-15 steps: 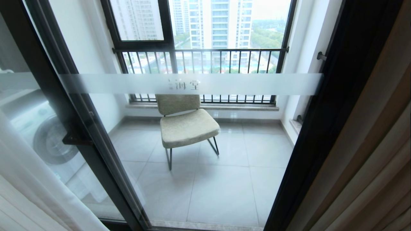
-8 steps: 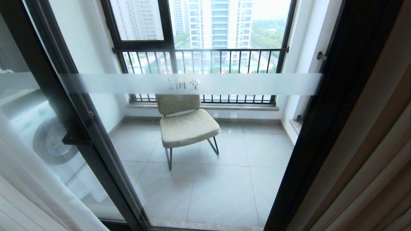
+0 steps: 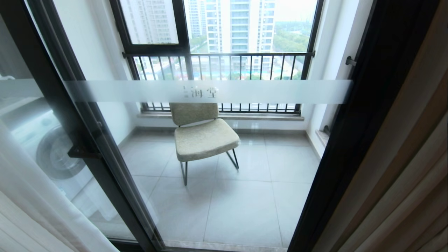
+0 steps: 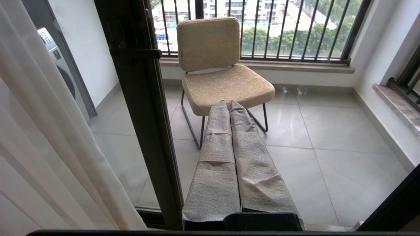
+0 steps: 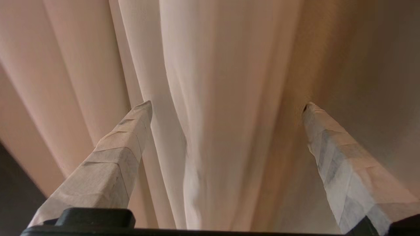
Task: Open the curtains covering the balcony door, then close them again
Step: Close the inner curtains on both sides
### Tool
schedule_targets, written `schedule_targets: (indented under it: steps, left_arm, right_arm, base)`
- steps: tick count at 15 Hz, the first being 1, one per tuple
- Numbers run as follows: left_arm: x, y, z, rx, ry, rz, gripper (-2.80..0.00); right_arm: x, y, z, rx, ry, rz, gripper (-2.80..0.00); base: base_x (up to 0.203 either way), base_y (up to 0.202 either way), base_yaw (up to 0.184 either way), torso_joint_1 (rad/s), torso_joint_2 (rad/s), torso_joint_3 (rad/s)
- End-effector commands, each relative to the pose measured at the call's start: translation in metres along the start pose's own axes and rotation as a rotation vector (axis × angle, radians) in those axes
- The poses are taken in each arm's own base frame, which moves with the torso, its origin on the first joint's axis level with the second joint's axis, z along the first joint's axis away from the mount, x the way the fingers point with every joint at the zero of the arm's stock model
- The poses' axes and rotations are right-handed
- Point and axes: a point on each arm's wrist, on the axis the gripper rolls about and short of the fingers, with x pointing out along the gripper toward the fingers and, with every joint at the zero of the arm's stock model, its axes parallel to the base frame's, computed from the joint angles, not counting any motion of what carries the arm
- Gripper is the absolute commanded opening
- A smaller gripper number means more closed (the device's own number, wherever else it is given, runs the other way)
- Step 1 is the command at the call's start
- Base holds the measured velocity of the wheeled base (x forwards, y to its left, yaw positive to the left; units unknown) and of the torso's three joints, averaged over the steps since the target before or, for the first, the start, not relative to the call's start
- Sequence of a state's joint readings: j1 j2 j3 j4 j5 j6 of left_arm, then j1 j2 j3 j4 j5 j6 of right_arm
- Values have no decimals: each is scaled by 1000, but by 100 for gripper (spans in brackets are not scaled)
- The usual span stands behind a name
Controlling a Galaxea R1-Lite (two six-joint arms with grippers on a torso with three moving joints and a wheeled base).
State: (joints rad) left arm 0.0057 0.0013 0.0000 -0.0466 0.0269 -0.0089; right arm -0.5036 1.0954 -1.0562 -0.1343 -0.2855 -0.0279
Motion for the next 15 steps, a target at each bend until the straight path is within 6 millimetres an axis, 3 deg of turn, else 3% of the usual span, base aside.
schedule_targets:
  steps: [1, 3, 6, 7, 15]
  left_arm:
    - [0, 0, 0, 0, -2, 1, -280]
    - [0, 0, 0, 0, -1, 1, -280]
    - [0, 0, 0, 0, -1, 1, -280]
    - [0, 0, 0, 0, -1, 1, -280]
    - [0, 0, 0, 0, -2, 1, -280]
  right_arm:
    - [29, 9, -8, -12, 43, 3, 0]
    - [45, 15, -9, -4, 23, 26, 0]
    - [52, 19, -8, 6, -13, 94, 0]
    - [56, 20, -11, 3, -5, 96, -280]
    - [56, 24, -1, 28, -41, 203, -280]
  base:
    - [0, 0, 0, 0, 0, 0]
    - [0, 0, 0, 0, 0, 0]
    - [0, 0, 0, 0, 0, 0]
    - [0, 0, 0, 0, 0, 0]
    - [0, 0, 0, 0, 0, 0]
